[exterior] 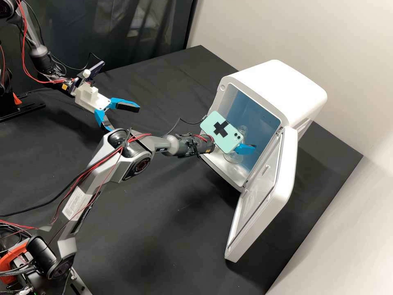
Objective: Place the flask in the incubator
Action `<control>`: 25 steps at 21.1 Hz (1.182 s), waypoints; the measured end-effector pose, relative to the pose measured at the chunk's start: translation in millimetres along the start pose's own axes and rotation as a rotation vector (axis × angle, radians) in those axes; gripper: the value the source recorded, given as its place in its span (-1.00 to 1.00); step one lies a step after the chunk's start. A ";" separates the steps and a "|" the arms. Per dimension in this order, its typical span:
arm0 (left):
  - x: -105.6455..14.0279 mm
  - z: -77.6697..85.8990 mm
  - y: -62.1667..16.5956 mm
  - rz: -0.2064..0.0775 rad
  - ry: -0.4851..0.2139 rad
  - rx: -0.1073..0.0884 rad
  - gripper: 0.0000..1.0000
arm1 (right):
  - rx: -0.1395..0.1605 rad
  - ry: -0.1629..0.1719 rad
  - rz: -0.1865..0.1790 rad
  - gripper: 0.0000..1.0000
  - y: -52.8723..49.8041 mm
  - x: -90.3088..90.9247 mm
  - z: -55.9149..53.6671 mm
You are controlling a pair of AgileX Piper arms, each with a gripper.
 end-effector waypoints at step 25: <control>0.6 1.6 -0.4 -0.002 -0.007 0.001 1.00 | -0.162 -0.145 -0.027 1.00 -32.1 50.6 3.5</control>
